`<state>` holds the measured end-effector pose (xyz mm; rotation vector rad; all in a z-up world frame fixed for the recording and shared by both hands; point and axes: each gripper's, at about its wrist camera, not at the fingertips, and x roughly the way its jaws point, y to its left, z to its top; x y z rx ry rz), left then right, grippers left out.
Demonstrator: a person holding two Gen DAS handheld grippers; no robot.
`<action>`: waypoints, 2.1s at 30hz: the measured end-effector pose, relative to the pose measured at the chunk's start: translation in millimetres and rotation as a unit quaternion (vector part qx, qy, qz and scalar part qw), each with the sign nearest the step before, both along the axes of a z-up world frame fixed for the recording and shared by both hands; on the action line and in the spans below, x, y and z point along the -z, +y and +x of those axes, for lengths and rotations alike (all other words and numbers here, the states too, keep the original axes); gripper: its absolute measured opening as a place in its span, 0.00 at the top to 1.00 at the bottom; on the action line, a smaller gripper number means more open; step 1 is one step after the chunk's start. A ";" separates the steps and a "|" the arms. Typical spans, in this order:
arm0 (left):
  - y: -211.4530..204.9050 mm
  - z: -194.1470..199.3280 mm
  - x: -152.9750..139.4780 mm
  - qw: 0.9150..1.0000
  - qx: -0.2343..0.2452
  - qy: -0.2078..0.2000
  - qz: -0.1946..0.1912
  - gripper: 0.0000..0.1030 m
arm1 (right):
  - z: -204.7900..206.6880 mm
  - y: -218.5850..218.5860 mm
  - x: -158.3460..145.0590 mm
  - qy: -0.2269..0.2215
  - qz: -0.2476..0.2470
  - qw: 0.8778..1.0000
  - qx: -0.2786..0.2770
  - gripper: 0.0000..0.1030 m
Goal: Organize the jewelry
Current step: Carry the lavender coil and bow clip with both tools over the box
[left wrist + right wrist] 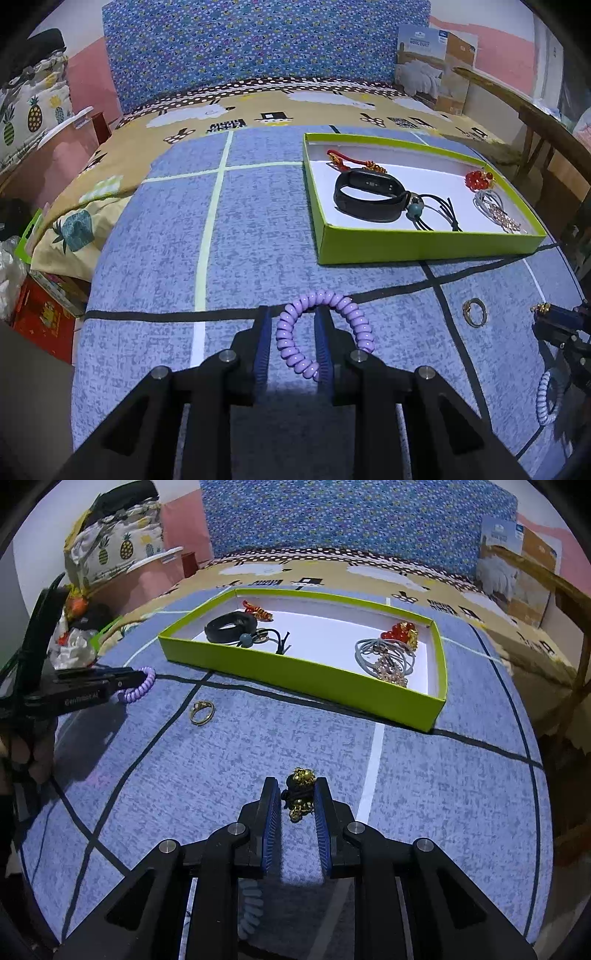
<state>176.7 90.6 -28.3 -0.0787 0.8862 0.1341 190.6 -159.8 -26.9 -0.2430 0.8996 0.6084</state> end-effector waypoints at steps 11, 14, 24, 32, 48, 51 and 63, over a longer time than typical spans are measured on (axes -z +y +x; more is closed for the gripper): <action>-9.8 -14.8 -2.9 0.999 0.039 -0.011 -0.033 0.90 | -8.6 -8.1 -6.3 -0.004 0.020 1.000 0.016 0.85; -13.1 -22.5 -5.4 0.998 0.043 -0.017 -0.040 0.90 | -14.2 -11.5 -10.3 -0.008 0.031 0.999 0.021 0.85; -25.0 -37.9 -30.5 0.995 0.061 -0.054 -0.053 0.90 | -19.8 -16.6 -25.7 -0.025 0.056 0.998 0.031 0.85; -31.6 -25.7 -48.0 0.993 0.074 -0.077 -0.041 0.90 | -12.3 -16.2 -39.8 -0.041 0.064 0.997 0.032 0.85; -21.9 27.7 -61.8 0.993 0.069 -0.093 -0.023 0.90 | 33.8 -1.5 -61.0 -0.063 0.070 0.995 0.032 0.84; -18.9 38.8 -58.4 0.994 0.064 -0.089 -0.014 0.90 | 45.5 3.4 -62.2 -0.065 0.069 0.995 0.030 0.85; -12.0 60.4 -39.1 0.996 0.063 -0.070 -0.006 0.90 | 92.7 33.1 -48.6 -0.050 0.050 0.997 0.022 0.84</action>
